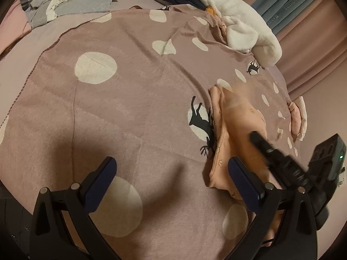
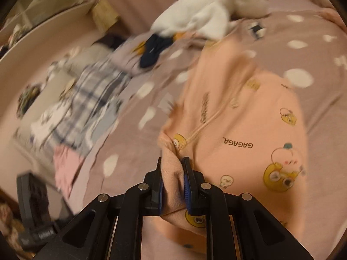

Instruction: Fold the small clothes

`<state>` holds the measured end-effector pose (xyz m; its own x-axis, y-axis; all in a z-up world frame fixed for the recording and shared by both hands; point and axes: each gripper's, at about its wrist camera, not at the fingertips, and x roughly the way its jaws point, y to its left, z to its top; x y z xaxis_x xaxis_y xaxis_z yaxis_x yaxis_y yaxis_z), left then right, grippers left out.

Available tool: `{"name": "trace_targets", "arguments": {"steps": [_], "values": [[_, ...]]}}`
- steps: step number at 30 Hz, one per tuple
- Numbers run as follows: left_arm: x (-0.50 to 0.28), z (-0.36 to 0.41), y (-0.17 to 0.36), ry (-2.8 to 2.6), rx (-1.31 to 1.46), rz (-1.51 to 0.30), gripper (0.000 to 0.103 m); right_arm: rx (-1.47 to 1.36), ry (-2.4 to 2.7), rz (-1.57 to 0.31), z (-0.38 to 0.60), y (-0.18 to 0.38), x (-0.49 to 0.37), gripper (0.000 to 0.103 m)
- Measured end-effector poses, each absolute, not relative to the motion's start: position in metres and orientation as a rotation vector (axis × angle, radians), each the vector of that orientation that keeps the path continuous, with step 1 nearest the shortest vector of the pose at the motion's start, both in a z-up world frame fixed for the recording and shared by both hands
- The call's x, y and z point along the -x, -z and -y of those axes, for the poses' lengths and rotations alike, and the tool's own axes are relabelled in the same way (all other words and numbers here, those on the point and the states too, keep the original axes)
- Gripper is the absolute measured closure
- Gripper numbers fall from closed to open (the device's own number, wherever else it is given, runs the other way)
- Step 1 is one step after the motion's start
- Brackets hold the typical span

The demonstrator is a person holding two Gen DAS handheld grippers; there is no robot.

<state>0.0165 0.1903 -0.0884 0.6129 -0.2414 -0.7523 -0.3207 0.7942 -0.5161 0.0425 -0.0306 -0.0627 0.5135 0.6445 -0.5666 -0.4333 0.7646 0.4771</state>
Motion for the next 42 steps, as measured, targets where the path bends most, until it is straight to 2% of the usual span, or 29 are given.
{"name": "trace_targets", "arguments": {"steps": [2, 11, 12, 13, 15, 16, 17, 19, 24, 25, 27, 28, 29, 30, 32, 39, 42], "values": [[-0.016, -0.192, 0.09, -0.035, 0.694, -0.935, 0.001, -0.267, -0.692, -0.821, 0.021, 0.069, -0.039, 0.091], [-0.013, -0.205, 0.09, -0.073, 0.717, -0.923, 0.001, -0.175, -0.673, -0.834, 0.018, 0.069, -0.027, 0.09], [-0.013, -0.205, 0.09, -0.075, 0.72, -0.925, 0.001, -0.163, -0.661, -0.826, 0.02, 0.066, -0.026, 0.087], [-0.013, -0.206, 0.091, -0.079, 0.718, -0.929, 0.001, -0.144, -0.64, -0.818, 0.022, 0.063, -0.024, 0.079], [-0.015, -0.204, 0.093, -0.089, 0.705, -0.942, 0.001, -0.066, -0.563, -0.77, 0.024, 0.054, -0.018, 0.057], [-0.015, -0.203, 0.093, -0.09, 0.701, -0.946, 0.001, -0.033, -0.539, -0.747, 0.024, 0.052, -0.014, 0.037], [-0.016, -0.202, 0.094, -0.089, 0.697, -0.95, 0.001, 0.001, -0.517, -0.712, 0.025, 0.049, -0.008, 0.023], [-0.017, -0.2, 0.094, -0.08, 0.697, -0.952, 0.001, 0.002, -0.533, -0.687, 0.028, 0.048, -0.003, 0.018], [-0.018, -0.195, 0.093, -0.059, 0.682, -0.959, 0.001, 0.042, -0.583, -0.713, 0.016, 0.061, -0.003, 0.018], [-0.019, -0.194, 0.093, -0.061, 0.678, -0.96, 0.001, 0.055, -0.586, -0.729, 0.011, 0.066, -0.004, 0.019], [-0.02, -0.194, 0.095, -0.071, 0.673, -0.967, 0.001, 0.047, -0.631, -0.75, 0.004, 0.074, -0.004, 0.033], [-0.021, -0.195, 0.096, -0.075, 0.674, -0.97, 0.001, 0.039, -0.653, -0.753, 0.001, 0.076, -0.002, 0.051], [-0.021, -0.196, 0.098, -0.08, 0.676, -0.975, 0.001, 0.039, -0.673, -0.756, -0.004, 0.078, -0.002, 0.063], [-0.022, -0.198, 0.099, -0.085, 0.68, -0.98, 0.001, 0.048, -0.665, -0.752, -0.006, 0.079, -0.001, 0.067], [-0.022, -0.2, 0.1, -0.092, 0.686, -0.982, 0.001, 0.073, -0.611, -0.751, -0.009, 0.083, -0.006, 0.088], [-0.021, -0.204, 0.101, -0.111, 0.701, -0.979, 0.001, -0.148, -0.71, -0.768, 0.024, 0.078, -0.009, 0.092], [-0.023, -0.202, 0.101, -0.097, 0.694, -0.985, 0.001, -0.159, -0.756, -0.746, 0.028, 0.07, -0.002, 0.093]]}}
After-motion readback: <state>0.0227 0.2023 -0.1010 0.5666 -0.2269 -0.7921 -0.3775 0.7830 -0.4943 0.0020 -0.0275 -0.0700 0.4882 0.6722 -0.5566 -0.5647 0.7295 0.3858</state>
